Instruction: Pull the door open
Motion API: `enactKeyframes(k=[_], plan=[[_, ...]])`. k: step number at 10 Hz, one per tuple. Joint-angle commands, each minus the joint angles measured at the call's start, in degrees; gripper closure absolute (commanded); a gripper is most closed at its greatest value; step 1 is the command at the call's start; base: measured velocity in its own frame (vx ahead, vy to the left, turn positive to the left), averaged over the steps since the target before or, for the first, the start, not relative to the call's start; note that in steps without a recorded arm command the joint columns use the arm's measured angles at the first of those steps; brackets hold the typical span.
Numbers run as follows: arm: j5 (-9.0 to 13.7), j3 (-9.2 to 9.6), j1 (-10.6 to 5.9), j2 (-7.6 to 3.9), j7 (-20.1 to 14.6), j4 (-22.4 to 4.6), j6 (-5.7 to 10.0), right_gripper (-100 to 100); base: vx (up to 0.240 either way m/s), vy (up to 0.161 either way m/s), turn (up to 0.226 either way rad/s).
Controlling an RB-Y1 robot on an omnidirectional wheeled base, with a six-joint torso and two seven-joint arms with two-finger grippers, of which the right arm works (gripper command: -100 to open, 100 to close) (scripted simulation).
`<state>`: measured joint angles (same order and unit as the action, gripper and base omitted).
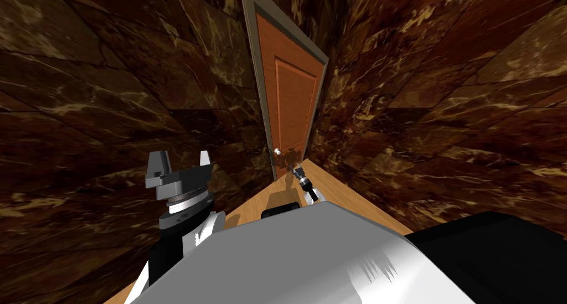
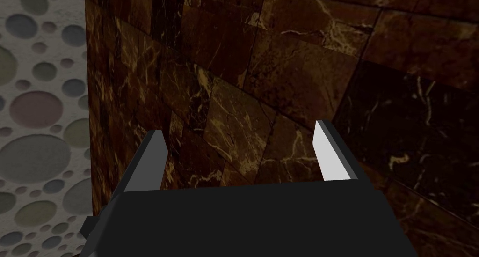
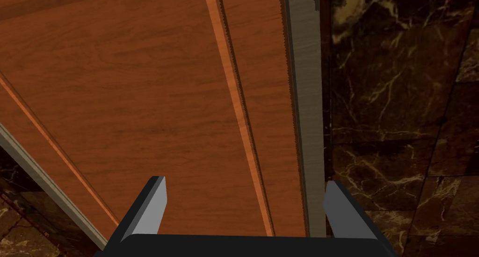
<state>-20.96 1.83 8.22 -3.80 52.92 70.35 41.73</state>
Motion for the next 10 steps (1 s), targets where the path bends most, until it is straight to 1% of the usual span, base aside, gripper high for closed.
enactKeyframes(k=[1, 5, 8, 9, 10], plan=[[-0.8, 0.17, -0.76, 0.18, 1.6, -1.9, 0.2, -100, 0.107, -0.013, 0.021], [-2.6, 0.46, -2.53, 0.94, 5.2, -6.8, 1.13, -100, 0.099, -0.027, 0.016], [-3.8, 0.67, -3.77, 1.56, 7.7, -10.3, 1.78, -100, 0.092, -0.008, 0.014], [-4.5, 0.8, -4.51, 2.01, 9.3, -12.3, 2.16, -100, 0.125, -0.046, 0.017], [-4.9, 0.86, -4.88, 2.24, 10.0, -13.4, 2.36, -100, 0.128, -0.042, 0.021]])
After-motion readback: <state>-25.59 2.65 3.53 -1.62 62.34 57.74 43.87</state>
